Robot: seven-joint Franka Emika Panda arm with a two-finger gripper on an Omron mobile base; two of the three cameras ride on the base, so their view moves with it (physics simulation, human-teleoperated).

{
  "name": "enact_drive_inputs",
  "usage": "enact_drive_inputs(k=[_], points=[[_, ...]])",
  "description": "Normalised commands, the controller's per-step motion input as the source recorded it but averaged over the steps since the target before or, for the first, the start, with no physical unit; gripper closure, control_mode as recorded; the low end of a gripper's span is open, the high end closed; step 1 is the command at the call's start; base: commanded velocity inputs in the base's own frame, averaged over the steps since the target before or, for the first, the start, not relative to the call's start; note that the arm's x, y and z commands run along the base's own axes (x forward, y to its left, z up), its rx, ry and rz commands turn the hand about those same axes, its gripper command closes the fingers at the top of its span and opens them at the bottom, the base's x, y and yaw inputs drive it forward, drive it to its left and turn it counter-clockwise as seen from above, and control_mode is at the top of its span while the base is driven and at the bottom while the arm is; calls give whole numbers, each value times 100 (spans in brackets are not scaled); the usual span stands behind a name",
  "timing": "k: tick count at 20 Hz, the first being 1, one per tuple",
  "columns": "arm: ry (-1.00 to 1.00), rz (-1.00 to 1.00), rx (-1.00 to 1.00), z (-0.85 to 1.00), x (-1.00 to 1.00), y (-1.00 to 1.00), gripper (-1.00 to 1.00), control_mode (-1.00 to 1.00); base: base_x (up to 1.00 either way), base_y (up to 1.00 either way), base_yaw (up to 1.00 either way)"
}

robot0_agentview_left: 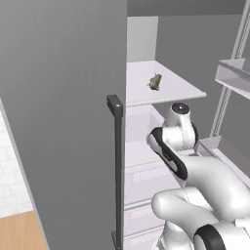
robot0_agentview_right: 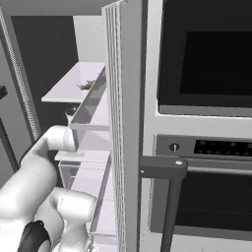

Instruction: Place one sweet potato and one fish in each tupperware on the nearby counter, to pack two identical lunches.

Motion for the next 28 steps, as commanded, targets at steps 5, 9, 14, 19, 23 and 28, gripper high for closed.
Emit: enact_drive_inputs(k=[5, 9, 14, 19, 23, 28], points=[[-1, -7, 1, -42, 52, -4, -100, -100, 0, 0, 0], [0, -5, 7, 0, 70, -13, -100, -100, 0, 0, 0], [-1, -2, 7, 0, 50, -15, -100, -100, 0, 0, 0], [1, 0, 1, 0, 30, 0, -100, -100, 0, 0, 0], [4, 0, 0, -14, 11, 0, -100, -100, 0, 0, 0], [1, 0, 0, -38, 13, 0, -100, -100, 0, 0, 0]])
